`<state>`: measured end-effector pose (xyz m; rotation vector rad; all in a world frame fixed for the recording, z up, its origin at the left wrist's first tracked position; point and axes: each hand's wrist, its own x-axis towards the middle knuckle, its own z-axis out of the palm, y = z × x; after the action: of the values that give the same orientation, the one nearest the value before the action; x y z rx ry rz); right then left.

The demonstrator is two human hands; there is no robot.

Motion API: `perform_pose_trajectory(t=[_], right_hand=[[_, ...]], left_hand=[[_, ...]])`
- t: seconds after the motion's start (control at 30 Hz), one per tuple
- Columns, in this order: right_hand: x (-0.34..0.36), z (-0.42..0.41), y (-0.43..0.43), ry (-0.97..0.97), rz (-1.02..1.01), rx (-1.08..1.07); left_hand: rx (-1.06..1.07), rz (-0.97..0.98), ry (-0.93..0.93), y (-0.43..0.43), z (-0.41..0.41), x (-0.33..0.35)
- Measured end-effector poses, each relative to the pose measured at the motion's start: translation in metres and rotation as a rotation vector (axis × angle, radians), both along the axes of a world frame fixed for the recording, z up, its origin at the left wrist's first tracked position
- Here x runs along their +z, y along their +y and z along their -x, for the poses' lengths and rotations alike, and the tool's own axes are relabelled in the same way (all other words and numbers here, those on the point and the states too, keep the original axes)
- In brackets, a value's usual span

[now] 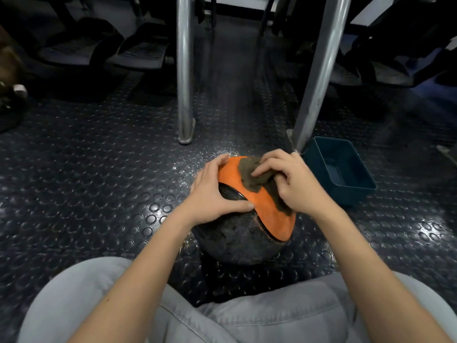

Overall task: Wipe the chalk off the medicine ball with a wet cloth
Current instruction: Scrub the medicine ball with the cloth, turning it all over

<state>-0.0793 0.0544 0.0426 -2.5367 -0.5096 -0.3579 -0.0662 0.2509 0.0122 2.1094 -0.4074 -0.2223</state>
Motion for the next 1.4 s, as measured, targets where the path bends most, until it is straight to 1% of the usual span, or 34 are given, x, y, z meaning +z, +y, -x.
perform_pose_trajectory(t=[0.07,0.13,0.2,0.23,0.27,0.33,0.4,0.43,0.47,0.5,0.57,0.6,0.67,0.7,0.77,0.8,0.87,0.93,1.03,1.13,1.17,1.23,1.33,1.4], right_hand=[[-0.008,-0.004,-0.016,0.014,-0.037,-0.093],[-0.014,-0.010,-0.034,0.064,-0.082,-0.234],[-0.014,-0.013,-0.046,0.127,-0.130,-0.390],[-0.010,-0.010,-0.045,0.112,-0.159,-0.425],[-0.004,-0.007,-0.038,0.064,-0.191,-0.399],[0.011,0.000,-0.015,-0.022,-0.234,-0.190],[0.012,0.008,0.007,-0.021,-0.101,-0.007],[0.006,0.009,0.009,-0.022,-0.029,0.010],[0.000,0.006,0.004,-0.029,-0.019,-0.028],[-0.004,0.001,-0.005,-0.018,-0.051,-0.093],[-0.007,-0.007,-0.024,0.055,-0.120,-0.251],[-0.006,-0.009,-0.030,0.096,-0.083,-0.319],[-0.002,-0.008,-0.029,0.124,0.059,-0.432],[0.002,-0.003,-0.023,0.091,0.088,-0.436],[0.011,0.005,-0.001,0.011,0.011,-0.284],[0.014,0.010,0.010,0.011,-0.027,-0.186],[0.011,0.012,0.021,0.047,0.013,-0.067],[0.004,0.004,0.009,0.030,-0.013,-0.123],[0.002,-0.003,-0.022,0.119,-0.168,-0.344],[0.005,-0.001,-0.024,0.152,-0.149,-0.442],[0.008,0.002,-0.017,0.139,-0.128,-0.435],[0.012,0.010,-0.001,0.106,-0.090,-0.352],[0.016,0.028,0.018,0.041,0.017,-0.128],[0.016,0.030,0.015,0.037,0.038,0.004]], left_hand=[[-0.098,-0.015,0.035,0.000,-0.002,0.003],[-0.172,-0.047,0.021,-0.003,-0.002,0.005],[-0.183,-0.051,-0.021,-0.008,0.001,0.003],[-0.179,-0.048,-0.041,-0.010,0.002,0.002],[-0.172,-0.044,-0.050,-0.010,0.003,0.001],[-0.138,-0.035,-0.044,-0.009,0.003,-0.001],[-0.111,-0.015,-0.034,-0.006,0.000,-0.003],[-0.109,-0.002,-0.029,-0.004,-0.001,-0.003],[-0.116,0.004,-0.017,-0.002,-0.001,-0.003],[-0.125,0.003,0.000,-0.002,-0.001,-0.001],[-0.147,-0.016,0.021,-0.004,0.001,0.002],[-0.149,-0.023,0.006,-0.006,0.001,0.002],[-0.141,-0.028,-0.017,-0.009,0.003,0.002],[-0.133,-0.027,-0.020,-0.009,0.004,0.001],[-0.106,-0.006,-0.037,-0.007,0.003,-0.002],[-0.099,0.007,-0.037,-0.006,0.003,-0.003],[-0.090,0.042,-0.030,-0.004,0.001,-0.004],[-0.093,0.048,-0.023,-0.002,-0.001,-0.003],[-0.126,-0.003,-0.003,-0.006,0.000,0.000],[-0.117,-0.037,-0.023,-0.013,0.003,0.002],[-0.098,-0.035,-0.027,-0.013,0.004,0.001],[-0.055,-0.007,-0.043,-0.010,0.003,-0.002],[-0.034,0.021,-0.009,-0.002,0.001,-0.005],[-0.038,0.033,0.018,0.002,0.000,-0.006]])
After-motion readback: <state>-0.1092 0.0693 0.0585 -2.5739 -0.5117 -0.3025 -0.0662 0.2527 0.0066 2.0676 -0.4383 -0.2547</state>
